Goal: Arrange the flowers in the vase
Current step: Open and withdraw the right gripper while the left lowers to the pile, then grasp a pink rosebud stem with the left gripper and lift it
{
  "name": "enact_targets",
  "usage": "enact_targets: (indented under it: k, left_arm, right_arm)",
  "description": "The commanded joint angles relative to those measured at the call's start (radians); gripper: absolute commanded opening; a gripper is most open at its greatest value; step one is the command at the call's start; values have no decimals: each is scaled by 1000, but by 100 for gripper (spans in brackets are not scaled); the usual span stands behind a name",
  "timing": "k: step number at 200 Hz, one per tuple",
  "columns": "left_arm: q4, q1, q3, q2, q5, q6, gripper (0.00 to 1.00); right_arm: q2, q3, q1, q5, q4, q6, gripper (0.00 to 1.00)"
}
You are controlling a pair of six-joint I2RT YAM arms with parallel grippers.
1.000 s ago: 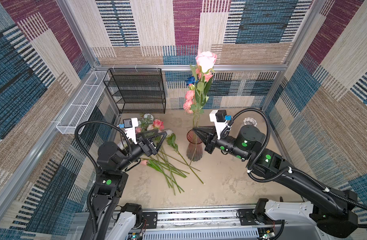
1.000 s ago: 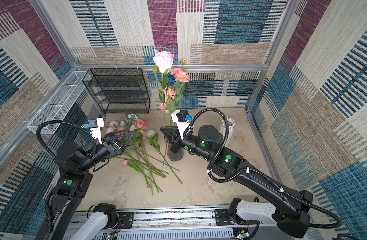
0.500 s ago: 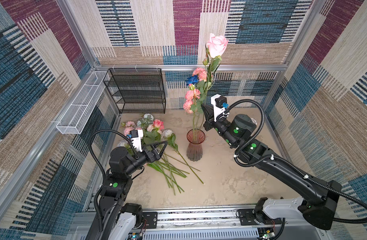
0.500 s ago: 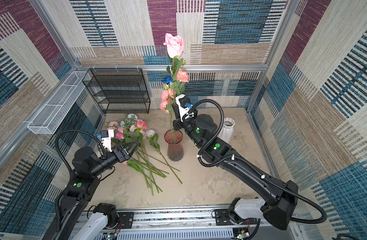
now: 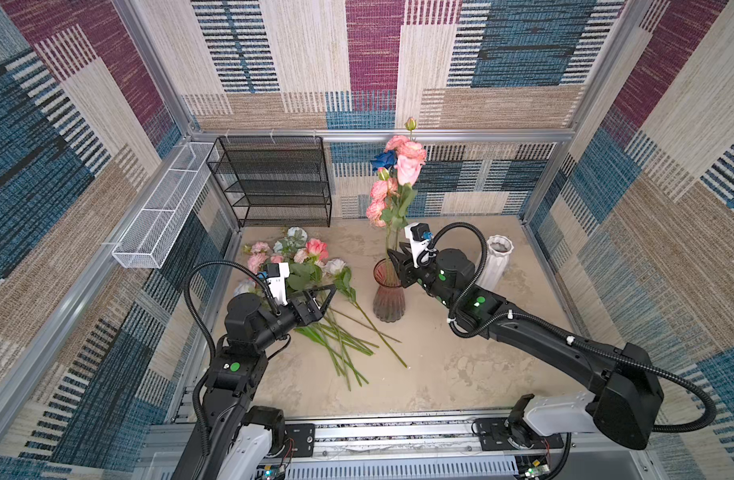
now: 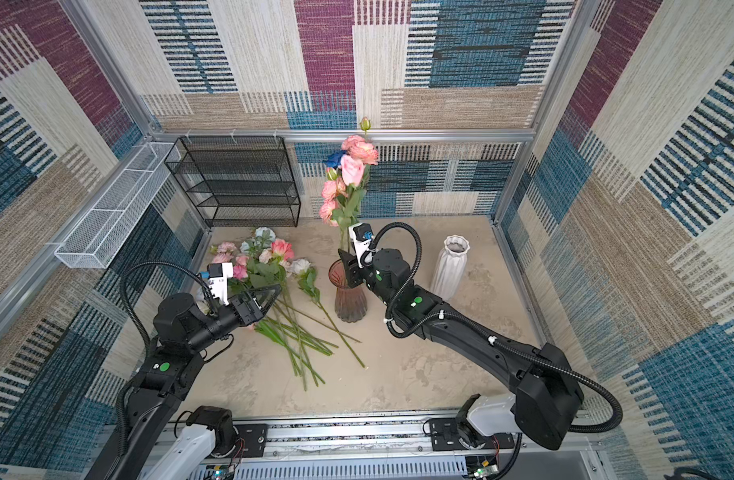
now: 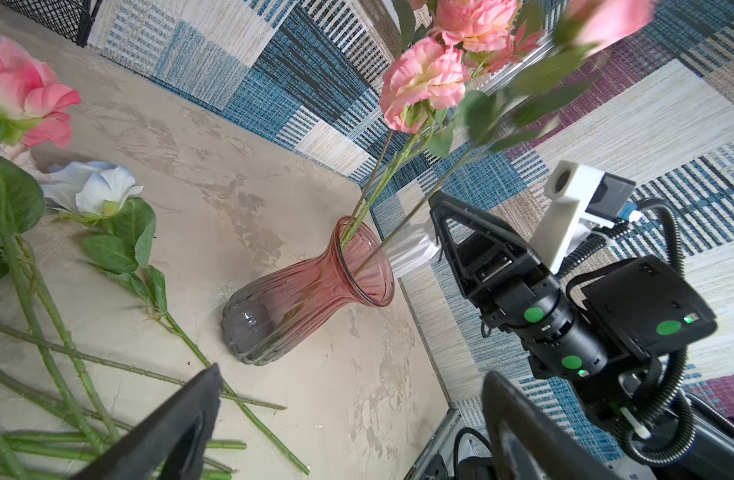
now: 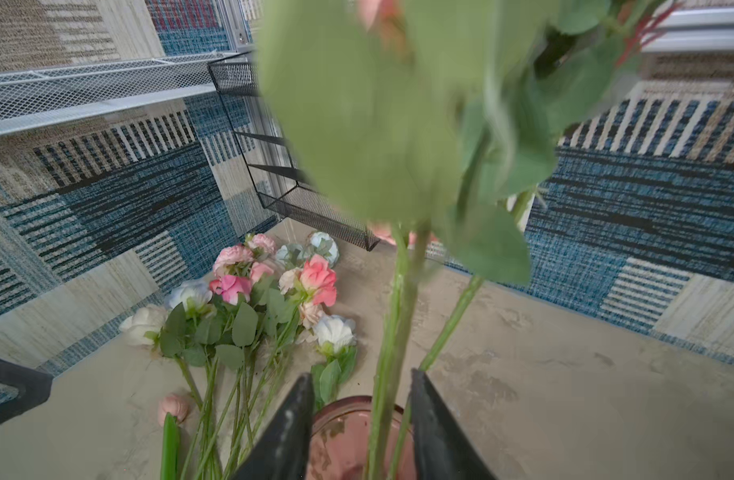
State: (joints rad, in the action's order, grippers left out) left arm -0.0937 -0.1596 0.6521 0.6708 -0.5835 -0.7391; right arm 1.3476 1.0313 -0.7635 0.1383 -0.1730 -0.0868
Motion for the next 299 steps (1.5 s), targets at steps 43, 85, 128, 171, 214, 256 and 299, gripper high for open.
enact_targets:
  k: [43,85,128,171,214,256,299]
  left_arm:
    - [15,0,-22,24,-5,-31,99]
    - [-51,0,-30,44,67,-38,99]
    - [-255,2,-2,152,226,-1,74]
    - [-92,0,-32,367,219,-79,46]
    - [92,-32,-13,583,211,-130,37]
    - [156,-107,25,734,228,-160,39]
    - [200,-157,46,844,205,-191,44]
  right_arm:
    - [-119,-49,0,-76,79,-136,69]
    - [-251,-104,0,-138,94,-182,72]
    - [-369,-174,1,-155,127,-225,63]
    - [-423,-221,0,-133,136,-247,57]
    - [-449,-237,0,-111,158,-250,55]
    - [-479,-256,0,-84,167,-253,55]
    - [-491,-259,1,-73,180,-253,55]
